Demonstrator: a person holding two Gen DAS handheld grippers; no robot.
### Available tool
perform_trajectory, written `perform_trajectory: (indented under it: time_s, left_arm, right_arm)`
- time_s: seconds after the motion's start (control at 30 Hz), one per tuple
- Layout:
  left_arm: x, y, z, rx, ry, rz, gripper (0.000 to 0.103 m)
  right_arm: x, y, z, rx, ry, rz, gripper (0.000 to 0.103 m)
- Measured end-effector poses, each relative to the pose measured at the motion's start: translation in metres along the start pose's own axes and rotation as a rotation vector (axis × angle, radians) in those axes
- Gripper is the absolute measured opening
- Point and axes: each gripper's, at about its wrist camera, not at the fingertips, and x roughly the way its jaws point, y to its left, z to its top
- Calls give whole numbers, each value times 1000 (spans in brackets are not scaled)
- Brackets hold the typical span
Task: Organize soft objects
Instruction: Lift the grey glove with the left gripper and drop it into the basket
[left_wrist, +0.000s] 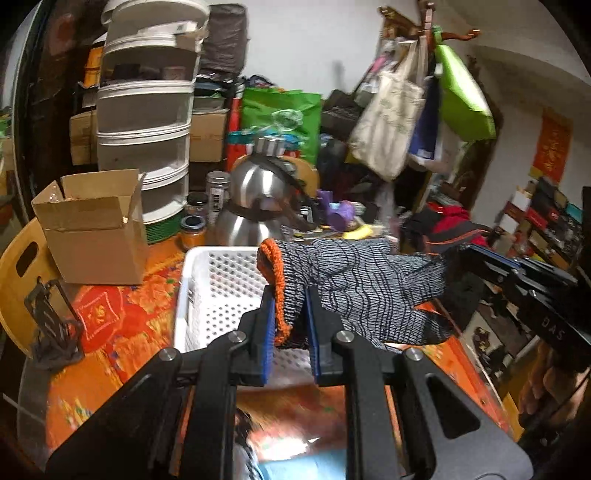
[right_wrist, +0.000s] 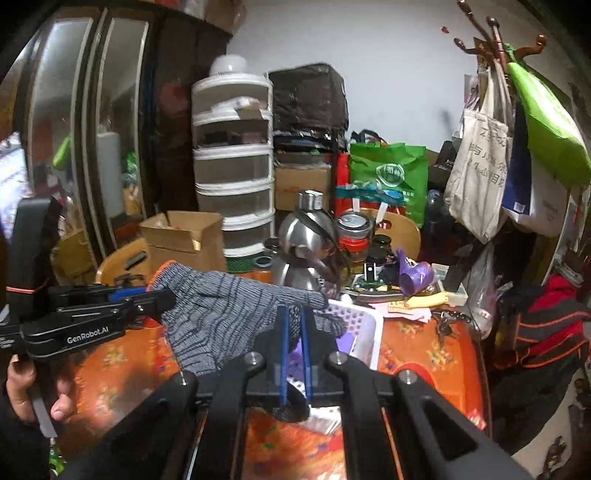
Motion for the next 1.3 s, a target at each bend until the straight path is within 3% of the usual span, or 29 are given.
perform_trajectory:
  time_s: [0.13,0.3,0.53,0.63,0.7,0.73,0.77,0.8,0.87,0.93,1.03,1.1,1.3]
  left_arm:
    - [53,17,12,-34,69,41,14]
    - [102,36,4,-53,137,81,14]
    - [139,46,-26,-37,190,126,14]
    - [145,49,-32,-48,191,128,19]
    - [147,48,-34,-38,196,126,28]
    - [147,46,-36,-29,195,129,41]
    - [145,43,-37,-16,189,140,55]
    - [142,39,-37,-3,172,149,60]
    - [135,36,-39,8,144,147,72]
    - [130,36,-40,8,135,137,74]
    - [122,35,-46,18,132,133,76]
    - [114,35,-49,23,130,134,76]
    - [77,41,-57,7,111,119,76]
  right_arm:
    - [52,-10,16,6,68,-28,5]
    - [113,-19,7,32,160,-37,5]
    - [150,-20,-22,37,224,-17,5]
    - [156,-21,-31,48,247,-11,6]
    - [157,-22,-37,48,243,-30,17]
    - [157,-24,-39,50,246,-42,22]
    - [157,-26,-41,56,249,-48,38]
    - [157,-29,-44,69,248,-46,54]
    - [155,-36,-48,92,236,-62,56]
    - [150,-40,-53,89,215,-97,56]
    - [144,-47,-62,125,220,-89,58]
    - [138,-50,-67,139,210,-82,64]
    - [119,-58,-86,203,207,-69,65]
